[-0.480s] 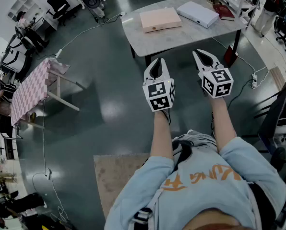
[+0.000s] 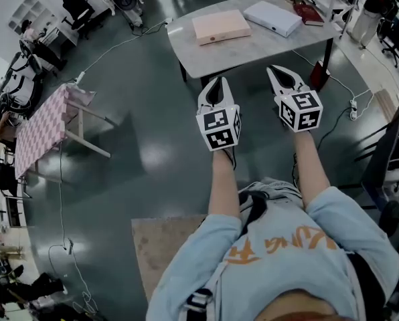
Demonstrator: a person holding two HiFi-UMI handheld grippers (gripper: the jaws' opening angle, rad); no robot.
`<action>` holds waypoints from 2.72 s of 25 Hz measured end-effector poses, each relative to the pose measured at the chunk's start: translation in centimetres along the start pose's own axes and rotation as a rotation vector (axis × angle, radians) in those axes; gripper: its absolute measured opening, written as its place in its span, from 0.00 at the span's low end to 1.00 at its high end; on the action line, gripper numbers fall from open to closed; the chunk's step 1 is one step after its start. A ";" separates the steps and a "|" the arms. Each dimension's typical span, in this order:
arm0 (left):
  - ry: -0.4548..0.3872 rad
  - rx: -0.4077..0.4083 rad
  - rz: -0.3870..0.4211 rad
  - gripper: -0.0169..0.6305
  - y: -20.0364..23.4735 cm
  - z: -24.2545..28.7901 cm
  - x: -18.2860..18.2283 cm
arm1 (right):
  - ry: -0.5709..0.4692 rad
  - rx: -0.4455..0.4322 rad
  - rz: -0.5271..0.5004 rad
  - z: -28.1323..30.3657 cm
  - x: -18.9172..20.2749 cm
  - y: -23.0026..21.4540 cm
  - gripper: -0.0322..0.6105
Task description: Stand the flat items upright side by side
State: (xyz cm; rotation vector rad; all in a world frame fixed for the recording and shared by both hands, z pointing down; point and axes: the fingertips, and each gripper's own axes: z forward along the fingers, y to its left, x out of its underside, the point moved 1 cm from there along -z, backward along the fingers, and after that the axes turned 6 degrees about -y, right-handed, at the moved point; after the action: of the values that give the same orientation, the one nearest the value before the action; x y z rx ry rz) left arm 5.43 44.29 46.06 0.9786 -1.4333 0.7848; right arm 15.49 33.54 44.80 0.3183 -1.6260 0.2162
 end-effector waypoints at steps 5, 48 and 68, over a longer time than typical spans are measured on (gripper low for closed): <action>-0.008 -0.004 -0.005 0.05 0.5 0.2 -0.4 | 0.000 0.013 0.010 -0.3 -0.1 -0.6 0.05; 0.203 0.025 0.003 0.05 15.9 21.7 6.8 | 0.104 0.037 0.183 27.3 8.3 -6.1 0.05; 0.347 0.124 0.055 0.05 19.0 36.1 12.2 | 0.180 0.142 0.318 37.2 15.9 -13.7 0.05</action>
State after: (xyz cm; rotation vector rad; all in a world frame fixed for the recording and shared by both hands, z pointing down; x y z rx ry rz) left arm -26.94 18.45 55.90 0.8497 -1.1245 1.0394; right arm -15.86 7.23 56.88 0.1411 -1.4791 0.5875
